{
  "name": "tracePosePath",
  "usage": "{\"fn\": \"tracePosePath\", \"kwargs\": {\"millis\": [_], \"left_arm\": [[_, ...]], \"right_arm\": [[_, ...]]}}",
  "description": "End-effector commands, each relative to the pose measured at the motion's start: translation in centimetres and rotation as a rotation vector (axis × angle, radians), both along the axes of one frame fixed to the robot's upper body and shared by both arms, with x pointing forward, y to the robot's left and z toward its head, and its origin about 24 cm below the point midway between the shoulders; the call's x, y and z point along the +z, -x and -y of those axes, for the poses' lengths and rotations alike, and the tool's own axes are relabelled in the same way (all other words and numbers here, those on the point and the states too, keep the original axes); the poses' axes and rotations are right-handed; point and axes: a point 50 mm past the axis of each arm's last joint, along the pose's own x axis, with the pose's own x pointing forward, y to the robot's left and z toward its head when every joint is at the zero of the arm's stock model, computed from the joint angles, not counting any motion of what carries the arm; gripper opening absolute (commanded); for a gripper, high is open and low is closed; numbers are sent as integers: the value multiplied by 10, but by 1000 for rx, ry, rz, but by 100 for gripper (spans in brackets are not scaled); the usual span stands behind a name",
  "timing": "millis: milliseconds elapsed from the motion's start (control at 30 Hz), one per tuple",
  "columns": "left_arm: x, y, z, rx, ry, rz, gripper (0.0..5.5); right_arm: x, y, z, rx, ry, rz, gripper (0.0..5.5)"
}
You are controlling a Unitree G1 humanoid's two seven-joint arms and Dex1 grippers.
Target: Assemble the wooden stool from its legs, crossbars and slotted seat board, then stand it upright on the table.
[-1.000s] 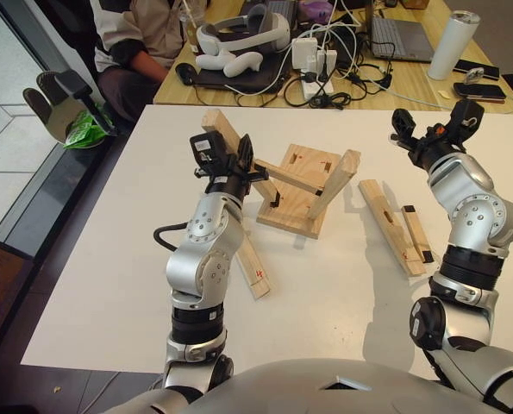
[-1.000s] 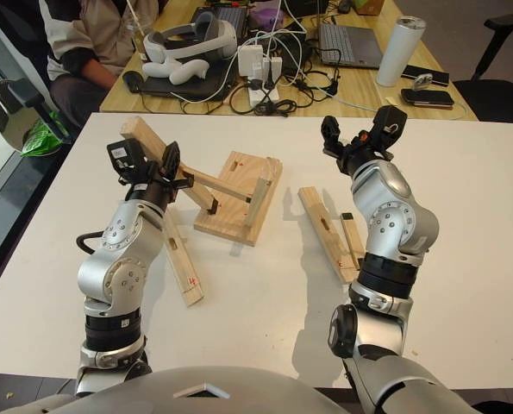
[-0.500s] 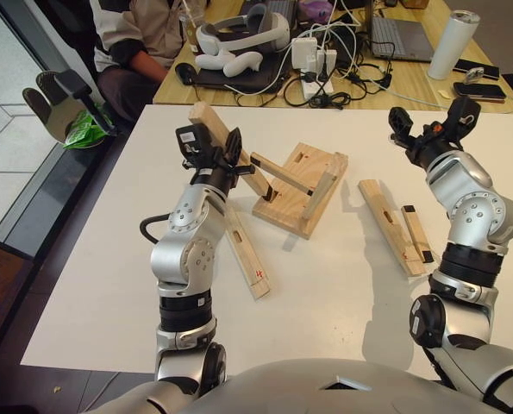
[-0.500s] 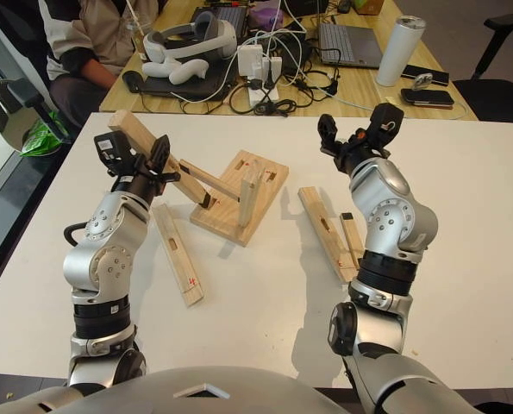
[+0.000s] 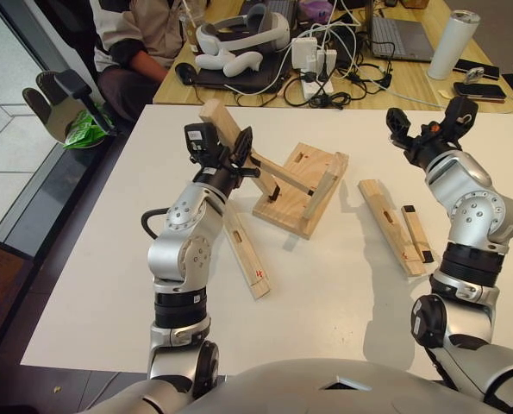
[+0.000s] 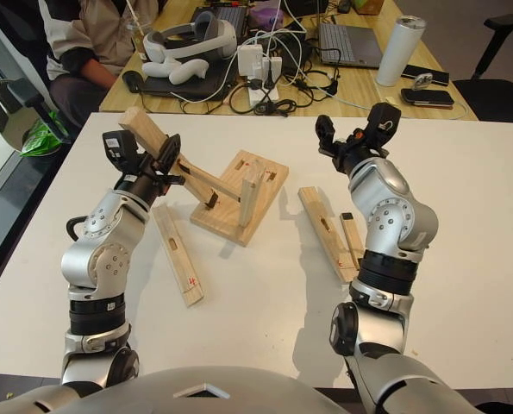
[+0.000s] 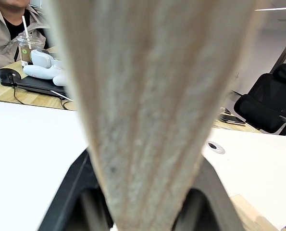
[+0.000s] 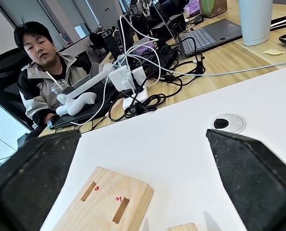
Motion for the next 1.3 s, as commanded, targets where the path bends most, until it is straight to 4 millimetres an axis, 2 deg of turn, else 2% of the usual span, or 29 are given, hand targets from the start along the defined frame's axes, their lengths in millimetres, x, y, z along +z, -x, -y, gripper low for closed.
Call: {"fn": "tracePosePath", "kwargs": {"millis": [33, 300, 433, 567, 733, 900, 1067, 1300], "left_arm": [[4, -4, -2, -15, -29, 32, 101], [-12, 5, 6, -87, -64, 4, 101], [-14, 13, 1, -101, -100, -12, 101], [-8, 20, -9, -108, -152, -21, 101], [2, 22, -10, -107, -175, -43, 101], [-8, 24, -5, -72, -197, -116, 101], [-15, 26, 1, -21, -127, -160, 101], [-19, 34, 12, 8, -156, -142, 101]], "right_arm": [[7, -3, -2, 17, -2, 14, 486], [11, -5, -2, 25, 1, 19, 486], [11, -4, 0, 17, 3, 20, 486], [10, -3, 2, 5, 3, 19, 486], [9, -2, 2, 0, 2, 19, 486], [10, -3, 2, 2, 7, 22, 486], [10, -3, 1, 2, 10, 25, 486], [10, -2, 1, -1, 11, 25, 486]]}}
